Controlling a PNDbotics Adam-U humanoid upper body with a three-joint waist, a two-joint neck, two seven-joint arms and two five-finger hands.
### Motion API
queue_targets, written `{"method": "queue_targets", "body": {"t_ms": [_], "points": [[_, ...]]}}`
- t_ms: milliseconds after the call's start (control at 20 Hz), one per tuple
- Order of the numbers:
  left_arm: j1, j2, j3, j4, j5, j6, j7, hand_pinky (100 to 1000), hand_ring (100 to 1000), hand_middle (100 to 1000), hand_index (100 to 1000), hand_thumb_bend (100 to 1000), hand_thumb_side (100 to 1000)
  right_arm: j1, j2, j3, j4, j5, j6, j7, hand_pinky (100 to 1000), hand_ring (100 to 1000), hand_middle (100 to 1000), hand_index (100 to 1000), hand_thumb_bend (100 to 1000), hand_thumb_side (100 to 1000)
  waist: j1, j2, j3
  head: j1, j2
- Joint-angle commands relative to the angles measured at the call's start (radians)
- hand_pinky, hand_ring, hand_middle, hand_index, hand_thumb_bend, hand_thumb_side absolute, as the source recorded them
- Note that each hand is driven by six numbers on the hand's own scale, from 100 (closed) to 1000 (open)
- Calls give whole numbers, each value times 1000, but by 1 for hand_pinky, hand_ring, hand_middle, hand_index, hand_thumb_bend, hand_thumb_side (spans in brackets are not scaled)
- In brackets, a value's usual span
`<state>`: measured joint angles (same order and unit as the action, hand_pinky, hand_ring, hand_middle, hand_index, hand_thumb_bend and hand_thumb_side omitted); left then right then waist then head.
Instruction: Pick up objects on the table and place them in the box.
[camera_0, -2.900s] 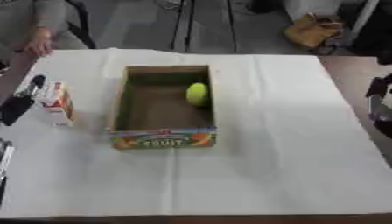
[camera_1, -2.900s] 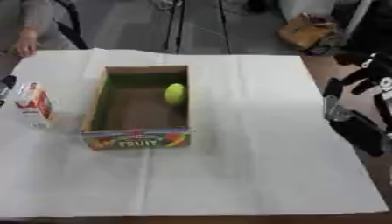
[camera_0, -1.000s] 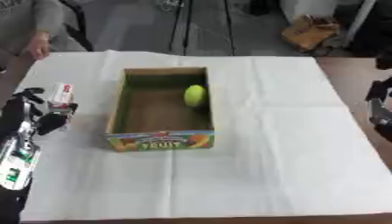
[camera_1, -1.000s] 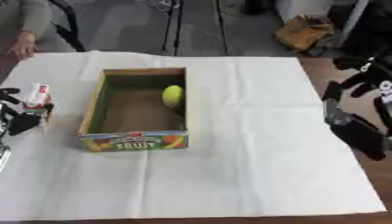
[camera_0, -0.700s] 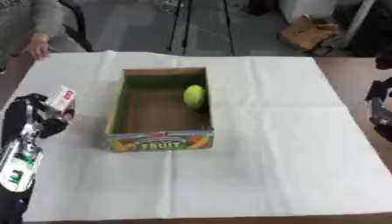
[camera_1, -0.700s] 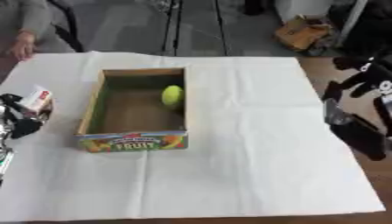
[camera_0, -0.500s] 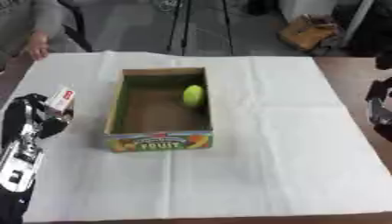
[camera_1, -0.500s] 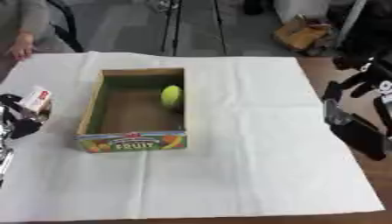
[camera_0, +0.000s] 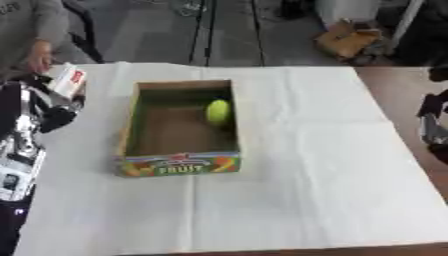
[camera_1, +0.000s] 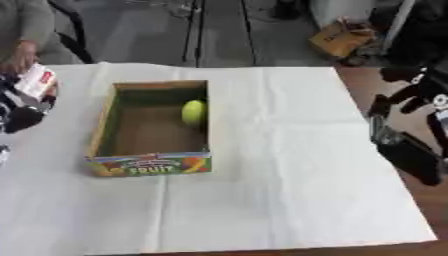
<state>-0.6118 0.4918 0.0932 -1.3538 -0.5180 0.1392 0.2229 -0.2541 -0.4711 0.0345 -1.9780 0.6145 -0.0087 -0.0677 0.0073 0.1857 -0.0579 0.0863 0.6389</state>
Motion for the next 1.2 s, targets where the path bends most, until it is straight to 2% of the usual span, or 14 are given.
{"method": "queue_targets", "body": {"t_ms": [50,150,250,400,550,750,800,850,900,950,1000,1100,1150,1200], "points": [[-67,83,-76,-85,18,-63,-89,208,352,399,541,305,100,-16,-13,0,-12,-11,-6,4,514,592,720,842,100,379,7,-21,-10,9,-4],[-92,96,-109,-92,9,-96,-142,212,354,400,540,332,100,-18,-14,3,-13,-12,-8,7,514,592,720,842,100,377,9,-22,-17,11,-5],[-125,104,-171,-70,-22,-155,-231,226,364,399,537,359,100,-22,-16,7,-13,-14,-11,11,514,593,721,841,100,373,11,-23,-28,16,-6],[-146,102,-200,-31,-58,-218,-311,238,371,403,537,378,100,-24,-17,9,-13,-15,-12,14,515,593,721,841,100,367,13,-24,-35,17,-7],[-139,106,-275,22,-149,-332,-481,270,383,409,531,397,100,-26,-19,9,-14,-15,-13,16,514,593,721,841,100,370,15,-24,-46,14,-8],[-112,121,-309,56,-232,-449,-657,319,406,414,546,436,132,-24,-20,8,-12,-14,-12,16,514,593,721,840,100,372,16,-25,-43,8,-7],[-106,125,-312,59,-244,-471,-697,383,441,444,577,513,226,-24,-20,8,-12,-14,-12,16,514,593,721,840,100,374,17,-25,-41,7,-7],[-98,130,-316,58,-261,-496,-753,501,506,509,647,674,392,-23,-20,7,-12,-14,-12,16,514,593,720,840,100,375,17,-26,-39,6,-7],[-93,134,-311,53,-279,-517,-805,795,814,793,850,968,732,-23,-19,7,-12,-14,-12,16,514,593,719,841,100,378,17,-26,-36,4,-8],[-89,141,-300,35,-314,-533,-853,795,814,793,850,968,732,-22,-19,7,-11,-14,-12,15,514,593,719,841,100,378,17,-27,-33,2,-8],[-86,144,-282,11,-346,-541,-877,921,928,893,904,1000,978,-21,-19,6,-11,-13,-11,15,514,593,719,840,100,376,16,-28,-30,1,-8],[-77,150,-231,-62,-409,-521,-820,963,957,937,933,950,1000,-19,-18,5,-10,-13,-11,14,514,593,719,840,100,375,14,-30,-23,-3,-8],[-67,149,-202,-102,-433,-494,-749,963,957,933,936,942,1000,-18,-18,4,-10,-13,-10,13,514,593,719,840,100,371,13,-31,-21,-5,-9],[-55,147,-186,-130,-451,-468,-678,959,951,938,945,862,1000,-17,-18,3,-10,-13,-10,13,514,593,719,840,100,369,11,-32,-20,-6,-9]]}}
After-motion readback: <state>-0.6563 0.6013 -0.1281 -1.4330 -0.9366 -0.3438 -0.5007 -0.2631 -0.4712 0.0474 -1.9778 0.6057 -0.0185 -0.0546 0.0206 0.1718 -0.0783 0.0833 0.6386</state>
